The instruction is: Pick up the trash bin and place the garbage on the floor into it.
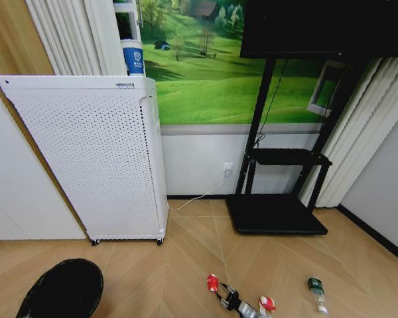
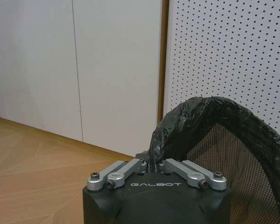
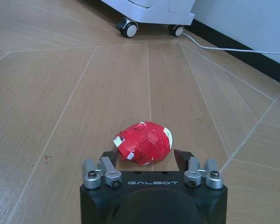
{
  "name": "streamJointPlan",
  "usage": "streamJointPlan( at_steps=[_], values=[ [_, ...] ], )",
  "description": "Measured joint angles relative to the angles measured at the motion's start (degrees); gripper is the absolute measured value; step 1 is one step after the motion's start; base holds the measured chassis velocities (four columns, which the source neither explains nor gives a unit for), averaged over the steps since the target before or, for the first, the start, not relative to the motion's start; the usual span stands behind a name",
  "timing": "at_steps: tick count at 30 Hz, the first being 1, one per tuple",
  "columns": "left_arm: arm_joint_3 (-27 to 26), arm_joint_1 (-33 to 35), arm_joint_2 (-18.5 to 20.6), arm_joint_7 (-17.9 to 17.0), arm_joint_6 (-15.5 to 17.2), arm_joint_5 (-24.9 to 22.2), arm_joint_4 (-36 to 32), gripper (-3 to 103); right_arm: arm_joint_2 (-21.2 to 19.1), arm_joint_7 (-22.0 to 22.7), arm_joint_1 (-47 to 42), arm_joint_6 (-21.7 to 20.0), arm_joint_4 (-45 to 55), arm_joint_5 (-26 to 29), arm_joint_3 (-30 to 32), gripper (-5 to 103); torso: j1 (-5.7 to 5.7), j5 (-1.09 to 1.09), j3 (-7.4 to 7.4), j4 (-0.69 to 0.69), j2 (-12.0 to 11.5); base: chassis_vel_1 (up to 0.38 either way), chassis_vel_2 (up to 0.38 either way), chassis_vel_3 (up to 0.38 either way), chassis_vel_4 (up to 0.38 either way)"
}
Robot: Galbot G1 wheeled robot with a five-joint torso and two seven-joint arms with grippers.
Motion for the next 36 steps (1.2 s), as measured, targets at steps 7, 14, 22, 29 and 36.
streamJointPlan(
  at_steps=[7, 14, 22, 29, 36],
  values=[
    [-0.2, 0.1, 0.1, 0.0, 0.2, -0.1, 0.0, 5, 1.5, 1.1, 0.6, 1.2, -2.1, -1.4, -0.1, 97, 0.0, 0.0, 0.0, 0.0, 0.0, 0.0, 0.0, 0.0, 0.0],
    [-0.2, 0.3, 0.1, 0.1, 0.3, -0.1, 0.0, 5, 1.9, 1.7, 0.6, 2.0, -2.8, -1.8, 0.0, 89, 0.0, 0.0, 0.0, 0.0, 0.0, 0.0, 0.0, 0.0, 0.0],
    [-0.3, 0.7, 0.1, 0.3, 0.6, -0.3, -0.6, 5, 2.7, 2.4, 1.8, 3.4, -5.0, -2.3, 0.0, 61, 0.0, 0.01, 0.0, 0.0, 0.0, 0.0, 0.0, 0.0, 0.0],
    [-0.7, 0.9, 0.1, 0.2, 0.7, -0.5, -0.5, 5, 3.3, 2.8, 2.1, 4.5, -5.8, -3.0, 0.2, 35, 0.0, 0.0, 0.0, 0.0, 0.0, 0.0, 0.0, 0.0, 0.0],
    [-0.7, 0.7, 0.1, 0.1, 1.0, -0.5, -0.5, 5, 3.2, 2.9, 2.1, 5.0, -6.2, -2.9, 0.5, 21, 0.0, 0.0, 0.0, 0.0, 0.0, 0.0, 0.0, 0.0, 0.0]
  ],
)
